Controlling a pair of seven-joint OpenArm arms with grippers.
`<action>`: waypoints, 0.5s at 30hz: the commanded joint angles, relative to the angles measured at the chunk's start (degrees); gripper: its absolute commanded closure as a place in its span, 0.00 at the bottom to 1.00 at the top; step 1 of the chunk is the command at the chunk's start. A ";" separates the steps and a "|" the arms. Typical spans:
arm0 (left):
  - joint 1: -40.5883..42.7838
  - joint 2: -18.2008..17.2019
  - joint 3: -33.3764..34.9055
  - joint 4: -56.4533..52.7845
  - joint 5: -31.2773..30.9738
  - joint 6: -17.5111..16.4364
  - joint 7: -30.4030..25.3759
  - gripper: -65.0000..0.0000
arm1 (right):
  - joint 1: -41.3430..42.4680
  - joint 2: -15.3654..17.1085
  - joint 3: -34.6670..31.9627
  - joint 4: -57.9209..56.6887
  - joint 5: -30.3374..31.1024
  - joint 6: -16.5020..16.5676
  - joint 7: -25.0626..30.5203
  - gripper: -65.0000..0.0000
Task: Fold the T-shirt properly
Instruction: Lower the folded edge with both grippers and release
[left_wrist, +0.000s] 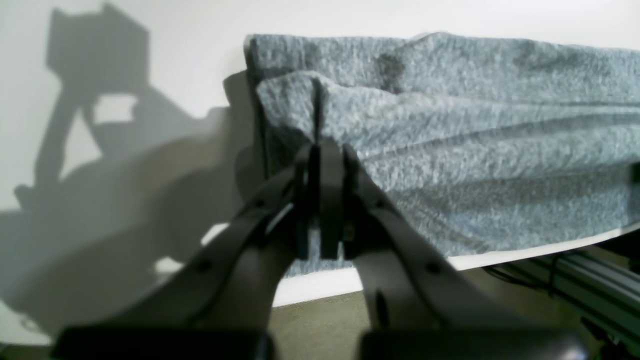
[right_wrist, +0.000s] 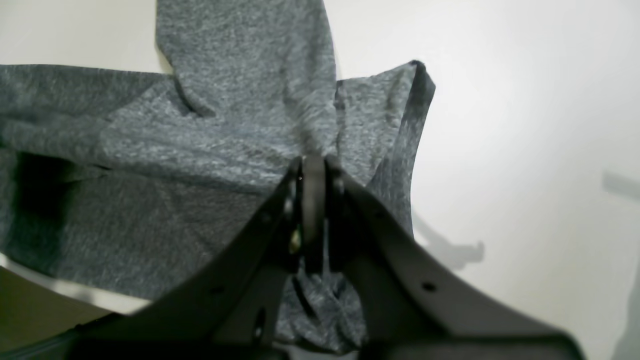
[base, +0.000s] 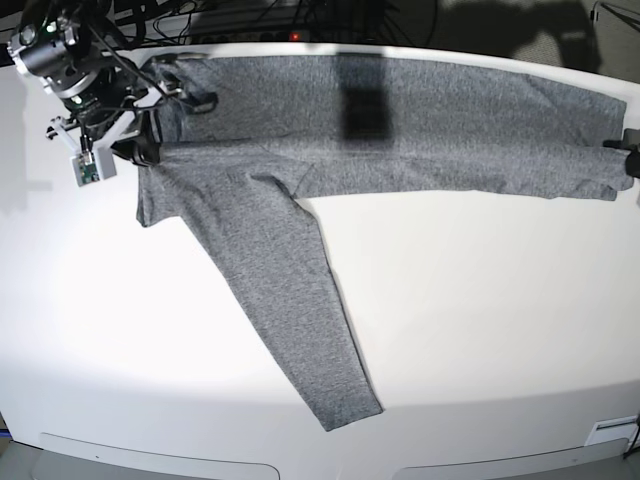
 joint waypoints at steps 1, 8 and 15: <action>0.31 -1.73 -0.81 0.79 -0.85 -0.04 -0.22 1.00 | -0.13 0.46 0.33 1.27 0.31 0.35 0.48 1.00; 2.43 -1.40 -0.81 0.79 -0.87 -0.07 -0.94 1.00 | -0.09 0.46 0.31 1.27 0.33 0.35 -1.22 1.00; 2.78 -1.05 -0.81 0.79 -0.44 -0.07 -3.21 1.00 | -0.09 0.48 0.31 1.27 0.55 0.63 -6.16 0.78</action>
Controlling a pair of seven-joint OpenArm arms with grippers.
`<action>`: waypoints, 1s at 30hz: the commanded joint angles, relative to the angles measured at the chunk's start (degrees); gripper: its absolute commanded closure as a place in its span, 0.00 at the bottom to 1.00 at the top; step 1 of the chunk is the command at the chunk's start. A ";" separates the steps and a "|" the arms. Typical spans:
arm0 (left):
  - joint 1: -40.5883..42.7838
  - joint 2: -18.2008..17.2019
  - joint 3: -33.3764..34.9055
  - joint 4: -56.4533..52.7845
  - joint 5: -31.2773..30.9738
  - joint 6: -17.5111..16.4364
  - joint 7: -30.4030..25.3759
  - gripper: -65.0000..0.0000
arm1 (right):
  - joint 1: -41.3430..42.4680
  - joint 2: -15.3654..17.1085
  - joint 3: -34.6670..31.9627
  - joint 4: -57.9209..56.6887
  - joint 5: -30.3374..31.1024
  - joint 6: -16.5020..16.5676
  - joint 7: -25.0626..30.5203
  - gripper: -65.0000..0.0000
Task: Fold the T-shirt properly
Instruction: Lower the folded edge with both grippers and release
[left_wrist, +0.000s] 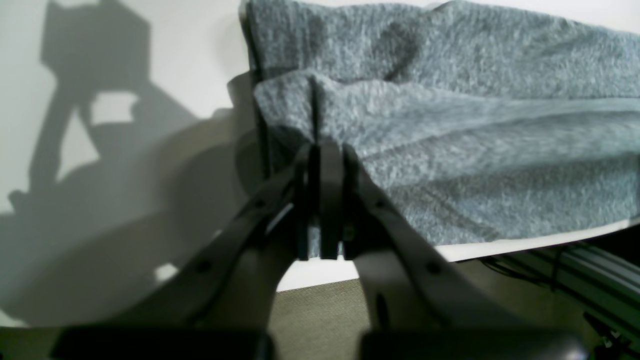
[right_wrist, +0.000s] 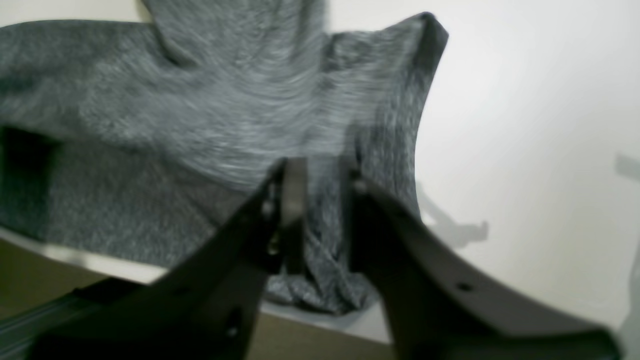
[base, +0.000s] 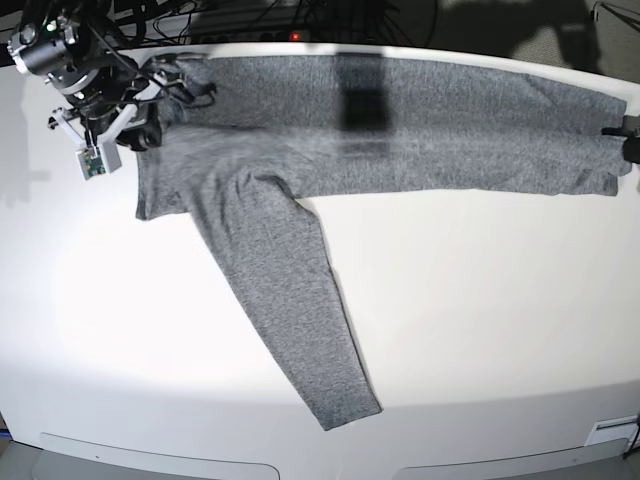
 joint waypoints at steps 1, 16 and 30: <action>-0.26 -1.16 -0.81 0.76 -0.26 -0.07 -0.55 1.00 | -0.02 0.44 0.31 1.25 0.55 0.33 0.50 0.74; 0.94 -0.70 -0.79 0.76 7.74 -0.09 -0.35 0.78 | -0.94 0.42 0.33 1.25 0.28 0.33 -0.55 0.73; -0.48 7.21 -0.79 0.79 1.18 -3.99 -11.45 0.66 | -0.37 -0.90 -0.33 -0.15 9.11 0.35 8.63 0.73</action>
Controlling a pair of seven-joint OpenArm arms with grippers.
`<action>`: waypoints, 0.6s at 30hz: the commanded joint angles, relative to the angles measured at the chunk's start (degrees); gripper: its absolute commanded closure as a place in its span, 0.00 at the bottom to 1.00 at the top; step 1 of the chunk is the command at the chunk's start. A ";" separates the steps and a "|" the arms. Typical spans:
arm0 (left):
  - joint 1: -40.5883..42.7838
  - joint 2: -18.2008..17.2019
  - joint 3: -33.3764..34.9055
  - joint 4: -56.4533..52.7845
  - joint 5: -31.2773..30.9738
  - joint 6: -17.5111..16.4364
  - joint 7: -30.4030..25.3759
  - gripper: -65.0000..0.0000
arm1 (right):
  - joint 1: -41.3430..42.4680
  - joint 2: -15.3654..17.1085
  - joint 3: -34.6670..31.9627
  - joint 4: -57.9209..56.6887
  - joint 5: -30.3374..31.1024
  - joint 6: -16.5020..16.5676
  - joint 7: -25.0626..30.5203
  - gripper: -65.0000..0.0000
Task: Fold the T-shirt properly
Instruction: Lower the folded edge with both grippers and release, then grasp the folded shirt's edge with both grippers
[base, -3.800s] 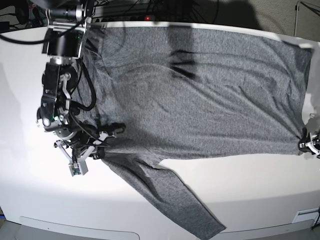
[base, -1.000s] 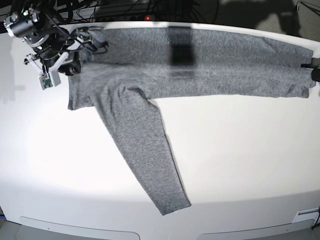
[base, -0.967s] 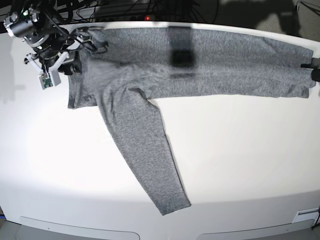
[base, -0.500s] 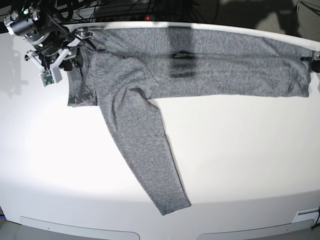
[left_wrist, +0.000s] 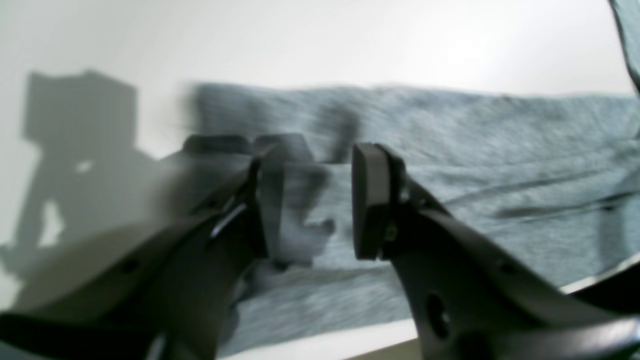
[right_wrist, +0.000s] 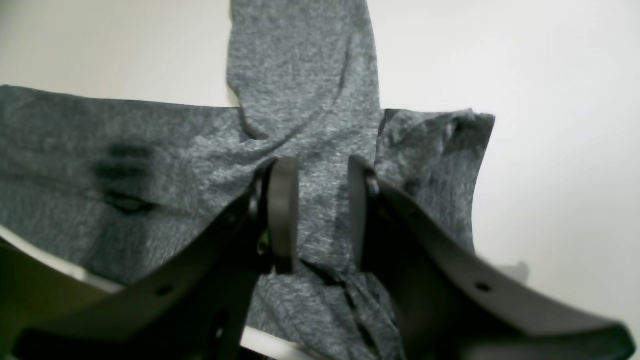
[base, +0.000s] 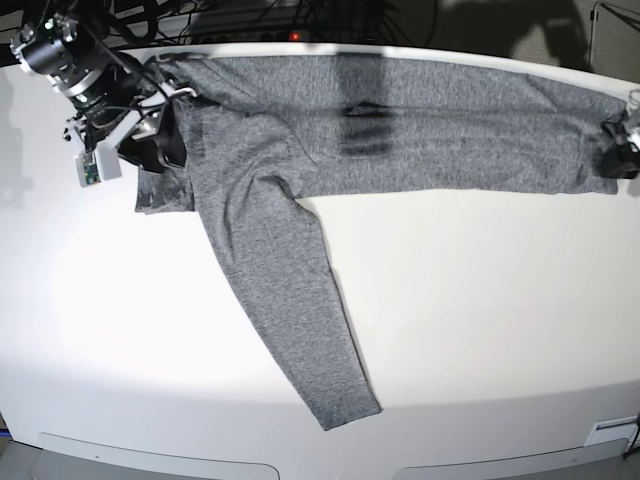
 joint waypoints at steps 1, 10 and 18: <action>-0.15 0.09 -0.50 0.74 -0.72 -0.41 -0.83 0.66 | 0.17 0.00 -0.09 -0.13 -0.24 0.26 1.18 0.73; -1.99 7.82 -0.52 0.74 8.15 -0.41 -2.71 0.66 | 8.79 -0.37 -9.07 -15.26 -4.63 0.87 1.36 0.73; -2.23 7.87 -0.50 0.72 11.15 -0.41 -0.74 0.67 | 14.03 -0.46 -13.09 -28.15 -12.59 0.81 2.97 0.73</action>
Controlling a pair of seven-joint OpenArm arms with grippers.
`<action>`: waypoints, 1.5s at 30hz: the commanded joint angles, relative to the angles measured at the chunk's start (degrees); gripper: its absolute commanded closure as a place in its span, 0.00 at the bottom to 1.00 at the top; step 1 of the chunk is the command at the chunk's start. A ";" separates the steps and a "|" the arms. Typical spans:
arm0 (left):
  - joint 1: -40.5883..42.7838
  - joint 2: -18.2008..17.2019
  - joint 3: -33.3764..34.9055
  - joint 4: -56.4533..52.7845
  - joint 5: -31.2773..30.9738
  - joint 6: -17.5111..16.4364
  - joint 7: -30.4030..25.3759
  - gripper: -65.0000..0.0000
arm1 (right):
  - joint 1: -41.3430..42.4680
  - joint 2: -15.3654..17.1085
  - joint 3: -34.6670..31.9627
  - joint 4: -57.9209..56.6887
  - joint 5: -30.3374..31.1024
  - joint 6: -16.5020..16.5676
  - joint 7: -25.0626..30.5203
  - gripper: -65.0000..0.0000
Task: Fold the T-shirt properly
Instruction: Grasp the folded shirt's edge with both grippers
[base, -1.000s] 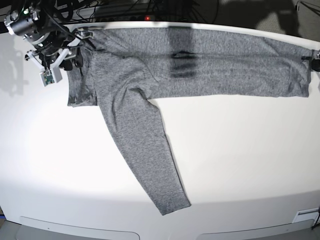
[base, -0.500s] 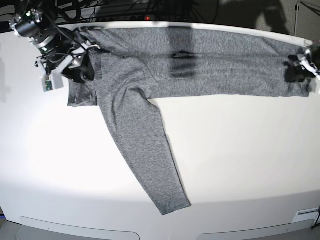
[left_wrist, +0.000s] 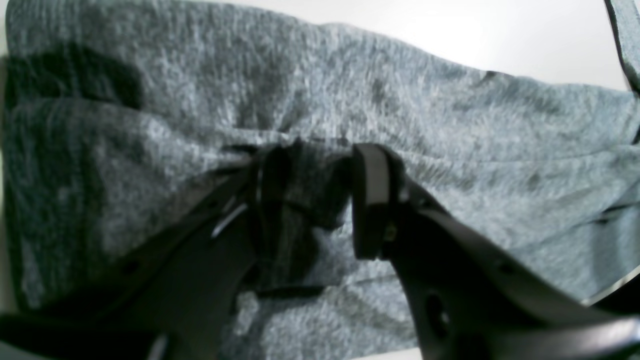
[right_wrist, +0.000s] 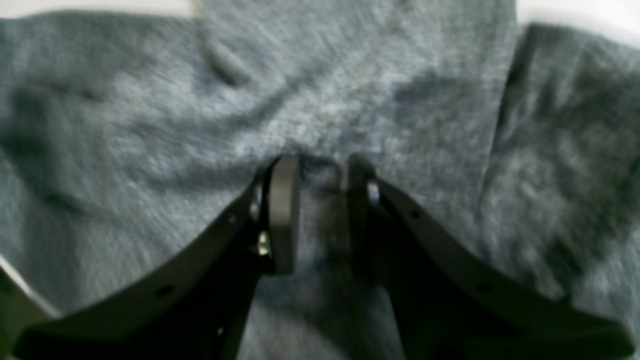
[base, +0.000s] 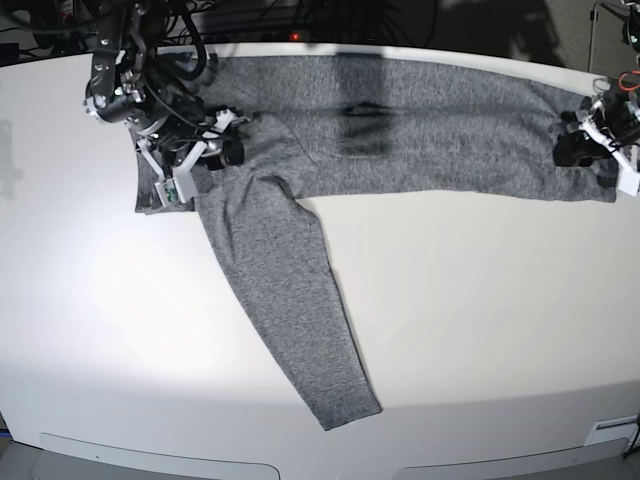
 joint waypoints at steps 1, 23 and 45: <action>-0.15 -1.09 -0.46 0.70 1.97 -0.28 -0.04 0.67 | 0.55 0.28 0.07 -0.92 -1.27 0.20 0.52 0.73; -6.25 3.17 -0.31 0.59 18.75 11.47 -7.28 0.80 | 13.35 1.18 0.09 -19.87 -10.14 -5.51 4.79 0.73; -11.67 7.13 -0.17 0.57 23.06 11.37 -11.45 0.80 | 17.22 3.85 0.09 -20.00 -10.19 -6.45 2.99 0.73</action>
